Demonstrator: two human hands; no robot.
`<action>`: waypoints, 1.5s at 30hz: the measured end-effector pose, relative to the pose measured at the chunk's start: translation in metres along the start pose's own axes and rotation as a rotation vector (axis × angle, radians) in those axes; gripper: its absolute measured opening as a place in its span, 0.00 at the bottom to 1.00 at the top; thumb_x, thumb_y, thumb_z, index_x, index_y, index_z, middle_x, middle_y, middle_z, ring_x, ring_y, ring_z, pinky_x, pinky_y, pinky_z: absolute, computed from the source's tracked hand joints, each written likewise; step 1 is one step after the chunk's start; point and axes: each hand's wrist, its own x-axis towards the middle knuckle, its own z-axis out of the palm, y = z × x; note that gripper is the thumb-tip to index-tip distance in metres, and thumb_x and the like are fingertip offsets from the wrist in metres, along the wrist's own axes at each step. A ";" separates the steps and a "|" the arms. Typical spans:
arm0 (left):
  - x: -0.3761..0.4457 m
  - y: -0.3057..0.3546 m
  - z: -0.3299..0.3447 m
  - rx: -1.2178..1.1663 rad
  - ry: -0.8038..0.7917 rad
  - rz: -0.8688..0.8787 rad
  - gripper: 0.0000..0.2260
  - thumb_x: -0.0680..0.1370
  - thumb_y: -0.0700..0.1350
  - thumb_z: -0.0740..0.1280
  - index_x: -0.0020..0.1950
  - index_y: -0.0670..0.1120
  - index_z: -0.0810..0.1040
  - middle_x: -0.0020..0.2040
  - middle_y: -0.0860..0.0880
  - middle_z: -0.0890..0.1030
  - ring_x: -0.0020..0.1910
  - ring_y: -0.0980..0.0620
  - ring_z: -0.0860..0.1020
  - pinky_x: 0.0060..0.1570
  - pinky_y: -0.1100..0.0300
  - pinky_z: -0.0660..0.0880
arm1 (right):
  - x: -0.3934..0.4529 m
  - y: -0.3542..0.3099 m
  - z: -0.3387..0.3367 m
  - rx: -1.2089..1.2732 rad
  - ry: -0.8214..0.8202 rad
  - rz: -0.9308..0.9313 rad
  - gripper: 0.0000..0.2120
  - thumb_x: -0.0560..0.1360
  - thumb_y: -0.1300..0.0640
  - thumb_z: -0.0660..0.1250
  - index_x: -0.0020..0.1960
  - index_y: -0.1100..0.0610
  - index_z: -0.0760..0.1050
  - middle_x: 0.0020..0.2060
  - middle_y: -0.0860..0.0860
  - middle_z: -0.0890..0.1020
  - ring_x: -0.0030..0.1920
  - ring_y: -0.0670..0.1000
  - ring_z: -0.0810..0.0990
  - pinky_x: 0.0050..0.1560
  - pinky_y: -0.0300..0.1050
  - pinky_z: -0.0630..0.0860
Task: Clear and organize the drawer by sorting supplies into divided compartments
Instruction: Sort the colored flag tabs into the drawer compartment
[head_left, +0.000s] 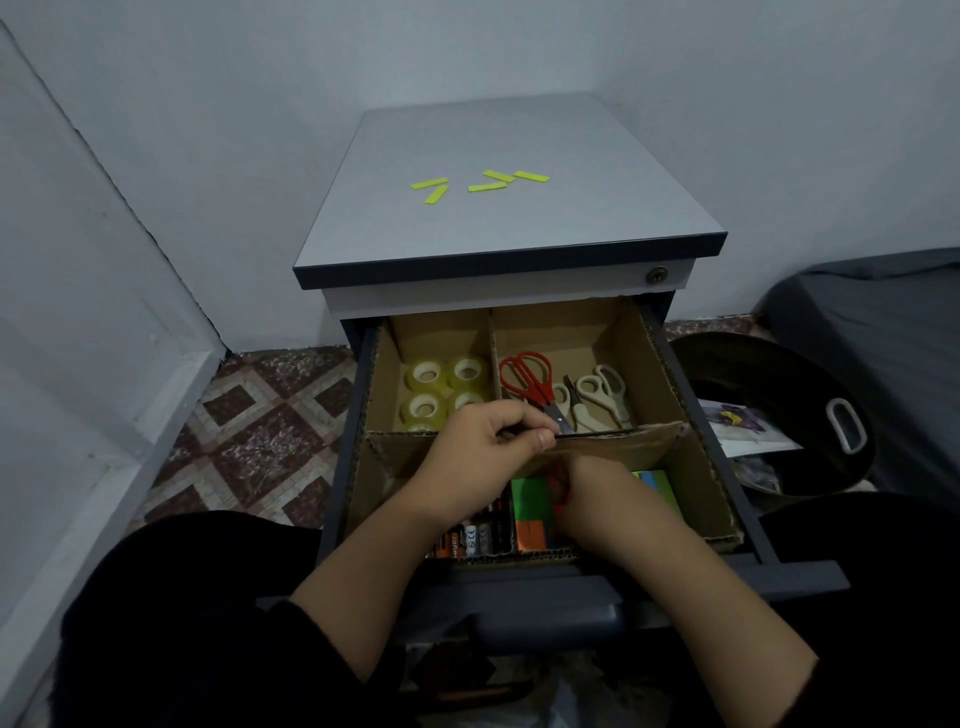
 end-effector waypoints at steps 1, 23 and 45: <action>0.000 0.000 0.000 0.002 0.000 0.002 0.09 0.76 0.38 0.69 0.43 0.53 0.82 0.43 0.54 0.83 0.47 0.57 0.80 0.53 0.58 0.78 | 0.000 0.000 0.000 -0.007 0.008 -0.002 0.14 0.73 0.59 0.64 0.58 0.53 0.74 0.52 0.53 0.79 0.52 0.54 0.79 0.52 0.49 0.78; -0.001 -0.001 0.000 0.006 0.001 -0.001 0.07 0.76 0.39 0.68 0.45 0.51 0.83 0.44 0.53 0.83 0.47 0.56 0.80 0.53 0.59 0.78 | 0.004 0.000 -0.003 -0.176 -0.099 0.027 0.15 0.73 0.57 0.68 0.59 0.52 0.76 0.53 0.51 0.80 0.53 0.52 0.79 0.49 0.46 0.76; -0.001 -0.002 -0.001 0.031 0.001 0.000 0.07 0.77 0.39 0.69 0.45 0.51 0.83 0.44 0.54 0.83 0.48 0.56 0.81 0.53 0.59 0.78 | 0.000 0.002 -0.008 -0.121 -0.075 -0.006 0.14 0.71 0.52 0.70 0.56 0.49 0.76 0.51 0.49 0.80 0.52 0.51 0.79 0.52 0.47 0.77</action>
